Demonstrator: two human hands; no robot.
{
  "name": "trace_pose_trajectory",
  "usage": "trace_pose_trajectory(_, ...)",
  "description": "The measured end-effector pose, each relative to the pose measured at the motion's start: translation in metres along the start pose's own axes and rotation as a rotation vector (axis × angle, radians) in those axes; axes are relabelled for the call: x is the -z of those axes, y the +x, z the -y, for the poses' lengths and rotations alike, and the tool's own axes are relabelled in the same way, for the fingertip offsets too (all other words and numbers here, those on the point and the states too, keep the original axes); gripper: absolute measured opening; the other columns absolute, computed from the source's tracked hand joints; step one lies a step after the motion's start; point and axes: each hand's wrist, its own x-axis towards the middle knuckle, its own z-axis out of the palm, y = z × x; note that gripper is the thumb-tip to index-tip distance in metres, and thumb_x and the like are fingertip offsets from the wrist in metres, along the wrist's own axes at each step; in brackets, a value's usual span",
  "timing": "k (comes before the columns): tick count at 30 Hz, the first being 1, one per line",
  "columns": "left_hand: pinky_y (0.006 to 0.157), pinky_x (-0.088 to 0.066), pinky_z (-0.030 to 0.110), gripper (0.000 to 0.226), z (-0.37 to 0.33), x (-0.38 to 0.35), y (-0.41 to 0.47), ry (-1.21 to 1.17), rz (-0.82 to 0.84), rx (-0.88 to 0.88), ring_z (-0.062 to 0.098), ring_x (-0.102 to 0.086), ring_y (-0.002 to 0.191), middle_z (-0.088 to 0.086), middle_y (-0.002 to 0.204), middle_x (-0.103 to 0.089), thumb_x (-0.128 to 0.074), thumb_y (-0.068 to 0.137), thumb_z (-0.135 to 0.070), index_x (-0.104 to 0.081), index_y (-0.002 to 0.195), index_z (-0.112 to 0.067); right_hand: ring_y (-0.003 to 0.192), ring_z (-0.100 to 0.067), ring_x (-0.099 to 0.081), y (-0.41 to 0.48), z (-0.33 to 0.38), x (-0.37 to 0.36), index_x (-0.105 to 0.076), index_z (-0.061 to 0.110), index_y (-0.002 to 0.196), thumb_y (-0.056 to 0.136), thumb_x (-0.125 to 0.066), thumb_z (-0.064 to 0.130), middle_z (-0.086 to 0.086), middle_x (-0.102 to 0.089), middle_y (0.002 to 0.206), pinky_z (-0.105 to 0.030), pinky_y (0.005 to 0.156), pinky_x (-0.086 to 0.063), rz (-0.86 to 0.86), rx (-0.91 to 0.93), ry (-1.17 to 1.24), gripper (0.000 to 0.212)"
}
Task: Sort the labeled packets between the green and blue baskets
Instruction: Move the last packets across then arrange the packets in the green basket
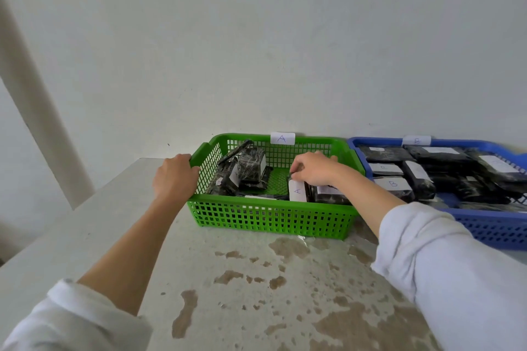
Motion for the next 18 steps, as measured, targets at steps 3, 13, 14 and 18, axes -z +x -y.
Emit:
trace_pose_trajectory(3, 0.060, -0.041, 0.033, 0.024, 0.002, -0.002, 0.000, -0.034, -0.016, 0.007, 0.034, -0.057, 0.076, 0.015, 0.083, -0.061, -0.050, 0.090, -0.019, -0.063, 0.107, -0.010, 0.140, -0.030, -0.015, 0.001, -0.004, -0.002, -0.062, 0.024, 0.109, 0.094, -0.053, 0.027, -0.009, -0.047, 0.137, -0.057, 0.111, -0.007, 0.020, -0.055, -0.069, 0.018)
trace_pose_trajectory(13, 0.064, -0.050, 0.039, 0.026, 0.004, -0.007, 0.001, -0.075, -0.020, -0.013, 0.036, -0.059, 0.079, 0.017, 0.089, -0.062, -0.045, 0.091, -0.017, -0.058, 0.112, -0.008, 0.124, -0.030, -0.042, 0.026, 0.038, -0.006, -0.044, 0.034, 0.132, 0.093, -0.049, 0.044, -0.010, -0.045, 0.139, -0.045, 0.104, -0.031, -0.108, 0.149, -0.010, 0.041)
trace_pose_trajectory(14, 0.064, -0.050, 0.038, 0.026, 0.004, -0.007, 0.001, -0.076, -0.023, -0.016, 0.036, -0.059, 0.080, 0.017, 0.089, -0.062, -0.045, 0.091, -0.017, -0.057, 0.112, -0.008, 0.116, -0.031, -0.049, 0.031, 0.048, -0.011, -0.038, 0.038, 0.136, 0.093, -0.046, 0.048, -0.016, -0.038, 0.142, -0.040, 0.099, -0.035, -0.060, 0.189, 0.055, 0.045)
trace_pose_trajectory(18, 0.061, -0.045, 0.036, 0.026, 0.004, -0.007, 0.000, -0.084, -0.040, -0.025, 0.035, -0.058, 0.078, 0.015, 0.088, -0.061, -0.045, 0.092, -0.018, -0.057, 0.113, -0.008, 0.123, -0.040, -0.042, 0.050, 0.073, -0.032, -0.035, 0.044, 0.138, 0.090, -0.039, 0.060, -0.025, -0.013, 0.148, -0.043, 0.100, -0.036, 0.064, 0.170, 0.050, 0.050)
